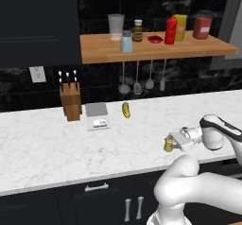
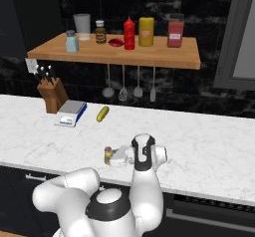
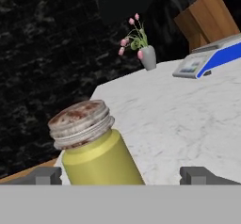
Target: Put the shaker and condiment bottle from the counter next to their counterparts in the cabinet.
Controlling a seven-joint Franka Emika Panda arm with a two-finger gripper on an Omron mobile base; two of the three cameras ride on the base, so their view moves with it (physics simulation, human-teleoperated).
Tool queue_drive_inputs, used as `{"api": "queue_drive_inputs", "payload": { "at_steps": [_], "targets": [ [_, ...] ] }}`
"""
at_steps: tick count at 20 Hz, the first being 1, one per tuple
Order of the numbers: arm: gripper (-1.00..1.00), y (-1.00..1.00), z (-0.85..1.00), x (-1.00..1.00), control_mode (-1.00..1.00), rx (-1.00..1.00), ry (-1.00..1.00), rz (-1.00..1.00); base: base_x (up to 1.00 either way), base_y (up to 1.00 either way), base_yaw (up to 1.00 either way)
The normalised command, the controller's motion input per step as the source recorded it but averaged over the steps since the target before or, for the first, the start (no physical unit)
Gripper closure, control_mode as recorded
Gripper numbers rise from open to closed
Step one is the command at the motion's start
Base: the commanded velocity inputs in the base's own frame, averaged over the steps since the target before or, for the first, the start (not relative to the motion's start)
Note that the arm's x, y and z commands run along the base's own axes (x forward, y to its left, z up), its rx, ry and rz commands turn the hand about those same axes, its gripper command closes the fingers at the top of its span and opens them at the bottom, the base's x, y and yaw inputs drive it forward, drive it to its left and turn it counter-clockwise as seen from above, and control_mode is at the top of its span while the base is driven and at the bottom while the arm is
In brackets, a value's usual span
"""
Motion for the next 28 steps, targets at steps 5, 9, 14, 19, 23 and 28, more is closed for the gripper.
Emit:
{"api": "queue_drive_inputs", "payload": {
  "at_steps": [5, 9, 14, 19, 23, 28],
  "targets": [
    [-1.0, 0.08, -0.01, 0.0, -1.0, 0.0, 0.0, 0.0, 0.0, 0.0, 0.0],
    [-1.0, 0.1, 0.0, 0.0, -1.0, 0.0, 0.0, 0.0, 0.0, 0.0, 0.0],
    [1.0, 0.14, -0.05, 0.0, -1.0, 0.0, 0.0, 0.0, 0.0, 0.0, 0.0],
    [1.0, 0.14, -0.1, 0.04, -1.0, 0.0, 0.0, 0.0, 0.0, 0.0, 0.0],
    [1.0, 0.0, 0.0, 0.0, -1.0, 0.0, 0.0, 0.0, 0.0, 0.0, 0.0],
    [1.0, 0.0, 0.1, 0.0, -1.0, 0.0, -0.02, 0.0, 0.0, 0.0, 0.0]
  ]
}}
